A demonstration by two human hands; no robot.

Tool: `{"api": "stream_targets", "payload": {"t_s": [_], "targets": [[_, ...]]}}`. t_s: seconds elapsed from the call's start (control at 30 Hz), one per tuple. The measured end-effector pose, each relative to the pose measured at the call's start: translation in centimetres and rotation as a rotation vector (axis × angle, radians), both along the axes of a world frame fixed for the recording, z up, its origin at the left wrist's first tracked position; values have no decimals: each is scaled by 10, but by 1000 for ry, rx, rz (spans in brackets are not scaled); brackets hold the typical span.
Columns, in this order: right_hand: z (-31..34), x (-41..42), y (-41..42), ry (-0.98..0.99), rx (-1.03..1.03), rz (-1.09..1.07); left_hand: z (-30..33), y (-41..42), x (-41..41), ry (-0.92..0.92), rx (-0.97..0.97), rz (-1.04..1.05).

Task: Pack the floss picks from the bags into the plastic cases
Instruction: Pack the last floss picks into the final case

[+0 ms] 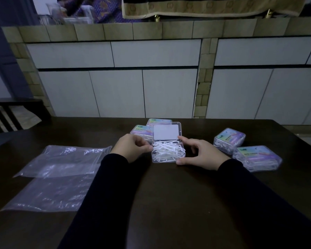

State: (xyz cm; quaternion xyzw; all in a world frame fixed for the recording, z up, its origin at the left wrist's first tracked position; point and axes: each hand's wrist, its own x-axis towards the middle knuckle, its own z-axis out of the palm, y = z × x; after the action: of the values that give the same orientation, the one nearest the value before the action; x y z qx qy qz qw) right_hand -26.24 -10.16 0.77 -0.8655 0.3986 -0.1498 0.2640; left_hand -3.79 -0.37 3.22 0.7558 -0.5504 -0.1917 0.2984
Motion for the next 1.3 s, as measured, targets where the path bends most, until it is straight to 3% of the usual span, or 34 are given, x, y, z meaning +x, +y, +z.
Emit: {"api": "stream_targets", "payload": {"t_s": [0.57,0.7,0.77,0.87,1.0,1.17,1.3], "targets": [[-2,0,-2,0,-15,11,-9,-8,-7,-41,-91,-59],[-4,0,-4,2,-16,9,-11,-9,-9,41,-238,12],[-3,0,-4,-1,-14,19,-8,-7,-16,-12,-319,-84],[-5,-2,-5,-31,-3,44,-4,-9,-34,-121,-250,-274],[-9,-4,-9,-50,8,62,-9,-19,-43,-214,-265,-259],[-8,-8,-11,-152,138,129,-11,-15,-35,2,-339,-185],[-10,-6,-11,-279,289,104,-9,-10,-15,33,-293,-28]]}}
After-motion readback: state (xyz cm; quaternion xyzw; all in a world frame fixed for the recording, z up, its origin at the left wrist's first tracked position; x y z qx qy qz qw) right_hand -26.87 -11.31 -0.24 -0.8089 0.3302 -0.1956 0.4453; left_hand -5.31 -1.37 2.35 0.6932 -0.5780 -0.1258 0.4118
